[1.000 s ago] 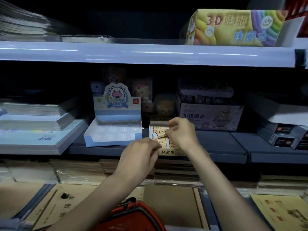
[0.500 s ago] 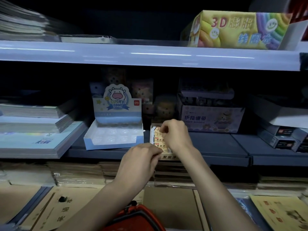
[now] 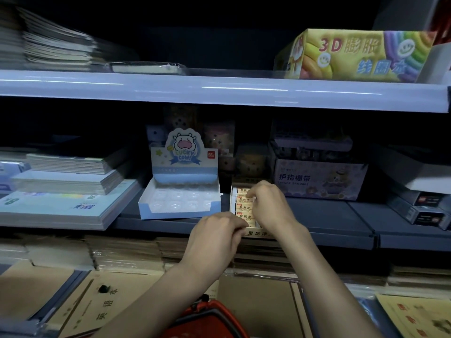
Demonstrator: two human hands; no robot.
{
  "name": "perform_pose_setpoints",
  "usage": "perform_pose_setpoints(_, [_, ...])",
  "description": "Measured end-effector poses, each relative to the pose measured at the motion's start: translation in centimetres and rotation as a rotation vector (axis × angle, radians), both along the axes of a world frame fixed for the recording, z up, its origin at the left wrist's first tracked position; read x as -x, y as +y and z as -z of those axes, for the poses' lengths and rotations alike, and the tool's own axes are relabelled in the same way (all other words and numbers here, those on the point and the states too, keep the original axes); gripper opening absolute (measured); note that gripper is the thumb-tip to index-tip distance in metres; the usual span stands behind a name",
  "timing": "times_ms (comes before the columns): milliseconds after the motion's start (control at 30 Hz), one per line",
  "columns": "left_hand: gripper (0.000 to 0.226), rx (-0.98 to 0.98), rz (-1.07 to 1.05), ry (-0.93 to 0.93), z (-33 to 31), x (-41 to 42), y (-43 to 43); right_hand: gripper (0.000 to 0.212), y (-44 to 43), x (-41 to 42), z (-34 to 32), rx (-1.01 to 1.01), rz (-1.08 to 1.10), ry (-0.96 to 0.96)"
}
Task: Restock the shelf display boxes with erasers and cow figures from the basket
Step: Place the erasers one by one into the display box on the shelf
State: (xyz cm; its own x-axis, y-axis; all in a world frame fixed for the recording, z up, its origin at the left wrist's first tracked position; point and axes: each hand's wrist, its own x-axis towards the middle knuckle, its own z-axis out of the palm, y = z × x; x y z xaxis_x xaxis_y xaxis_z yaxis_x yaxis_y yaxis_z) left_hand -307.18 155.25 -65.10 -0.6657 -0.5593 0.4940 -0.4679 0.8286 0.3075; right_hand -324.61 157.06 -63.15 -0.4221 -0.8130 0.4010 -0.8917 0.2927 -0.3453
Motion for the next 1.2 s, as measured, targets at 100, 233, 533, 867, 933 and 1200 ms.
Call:
perform_pose_setpoints(100, [0.022,-0.007,-0.005,-0.016,-0.2,0.0,-0.1,0.032,0.4,-0.2,-0.2,-0.059,0.054,0.028])
perform_pose_setpoints(233, [0.022,-0.010,-0.009,-0.034,-0.2,0.1,-0.2,0.035,0.5,-0.3,-0.3,-0.109,0.036,0.012])
perform_pose_setpoints(533, [0.023,0.007,-0.010,-0.028,-0.3,0.1,0.2,0.036,0.6,-0.3,-0.4,-0.138,0.026,-0.046])
perform_pose_setpoints(867, [0.024,0.000,-0.026,-0.075,-0.6,-0.1,0.5,0.023,1.5,-1.5,-1.0,-0.228,0.002,-0.100])
perform_pose_setpoints(933, [0.023,0.002,-0.035,-0.112,-0.8,0.0,0.5,0.025,1.9,-1.5,-1.1,-0.212,-0.015,-0.106])
perform_pose_setpoints(1200, [0.031,0.001,-0.022,-0.176,-1.3,-0.6,1.1,0.037,5.8,-3.1,-1.5,0.045,-0.042,-0.018])
